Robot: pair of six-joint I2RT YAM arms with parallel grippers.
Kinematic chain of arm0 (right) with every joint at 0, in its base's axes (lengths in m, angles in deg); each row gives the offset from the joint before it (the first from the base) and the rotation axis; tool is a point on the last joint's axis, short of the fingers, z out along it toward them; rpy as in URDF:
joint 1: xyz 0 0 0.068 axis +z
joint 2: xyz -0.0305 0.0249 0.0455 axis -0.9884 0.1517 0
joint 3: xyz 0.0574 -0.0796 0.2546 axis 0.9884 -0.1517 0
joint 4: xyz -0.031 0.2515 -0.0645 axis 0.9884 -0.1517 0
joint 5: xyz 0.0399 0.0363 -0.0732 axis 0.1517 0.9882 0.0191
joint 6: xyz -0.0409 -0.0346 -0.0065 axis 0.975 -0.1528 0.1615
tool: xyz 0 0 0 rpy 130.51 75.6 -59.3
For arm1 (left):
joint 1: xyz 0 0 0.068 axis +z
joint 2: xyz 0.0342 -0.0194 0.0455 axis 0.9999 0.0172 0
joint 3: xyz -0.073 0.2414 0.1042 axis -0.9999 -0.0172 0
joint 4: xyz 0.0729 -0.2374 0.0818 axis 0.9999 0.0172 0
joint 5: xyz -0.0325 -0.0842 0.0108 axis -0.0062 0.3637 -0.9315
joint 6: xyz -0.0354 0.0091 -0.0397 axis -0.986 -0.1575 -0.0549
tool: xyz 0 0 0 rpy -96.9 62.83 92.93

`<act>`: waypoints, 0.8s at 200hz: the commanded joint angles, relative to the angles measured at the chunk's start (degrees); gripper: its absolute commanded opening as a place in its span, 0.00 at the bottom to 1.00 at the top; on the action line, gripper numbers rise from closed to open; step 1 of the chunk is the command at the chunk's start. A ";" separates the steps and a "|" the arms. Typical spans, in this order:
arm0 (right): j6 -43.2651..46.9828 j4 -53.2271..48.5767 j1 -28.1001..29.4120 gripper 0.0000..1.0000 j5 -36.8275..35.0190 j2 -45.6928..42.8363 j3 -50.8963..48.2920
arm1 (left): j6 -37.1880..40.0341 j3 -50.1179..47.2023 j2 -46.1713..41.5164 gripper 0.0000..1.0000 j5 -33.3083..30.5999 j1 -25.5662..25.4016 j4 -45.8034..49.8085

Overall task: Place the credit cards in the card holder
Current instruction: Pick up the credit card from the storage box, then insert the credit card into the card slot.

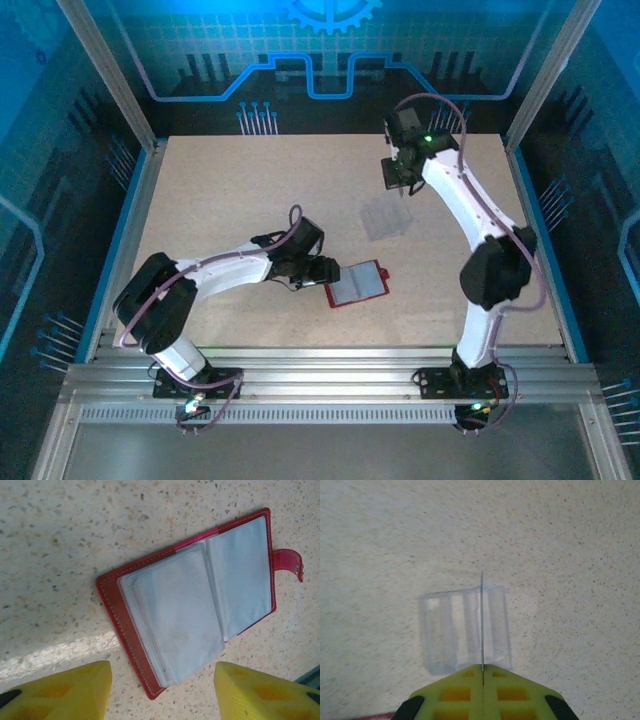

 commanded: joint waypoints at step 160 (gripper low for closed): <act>-14.75 43.58 1.21 0.00 42.08 -29.19 -62.12 | 2.55 10.41 14.49 0.35 -11.45 -4.30 10.79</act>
